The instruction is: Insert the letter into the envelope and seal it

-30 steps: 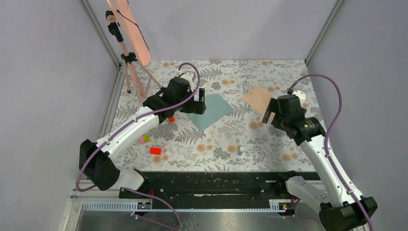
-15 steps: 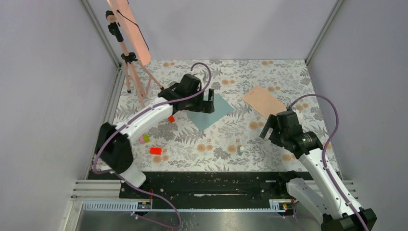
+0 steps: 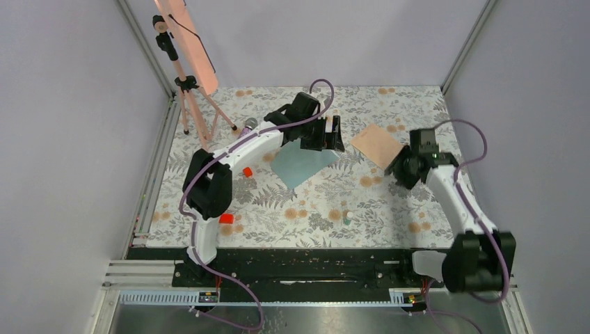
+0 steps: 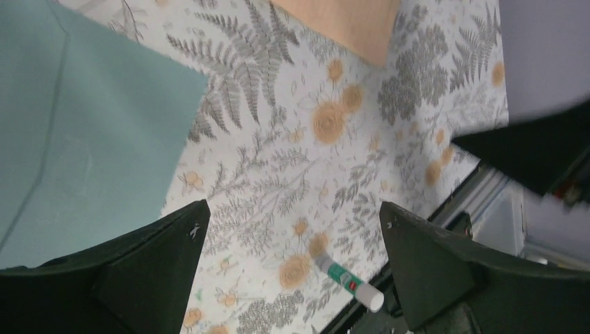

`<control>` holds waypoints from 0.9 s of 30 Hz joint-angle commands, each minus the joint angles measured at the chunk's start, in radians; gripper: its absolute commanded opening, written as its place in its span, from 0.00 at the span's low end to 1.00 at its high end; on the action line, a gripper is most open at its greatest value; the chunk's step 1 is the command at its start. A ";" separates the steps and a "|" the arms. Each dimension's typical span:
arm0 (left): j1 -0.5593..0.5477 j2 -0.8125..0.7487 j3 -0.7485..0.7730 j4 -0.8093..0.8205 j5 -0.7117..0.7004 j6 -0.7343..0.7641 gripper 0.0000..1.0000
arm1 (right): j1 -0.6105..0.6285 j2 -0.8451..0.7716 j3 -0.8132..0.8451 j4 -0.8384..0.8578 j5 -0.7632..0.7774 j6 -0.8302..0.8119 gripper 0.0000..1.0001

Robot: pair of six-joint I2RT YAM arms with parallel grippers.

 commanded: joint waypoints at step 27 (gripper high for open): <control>-0.010 -0.385 -0.426 0.093 0.096 -0.030 0.98 | -0.051 1.100 0.980 -0.077 -0.080 0.116 0.43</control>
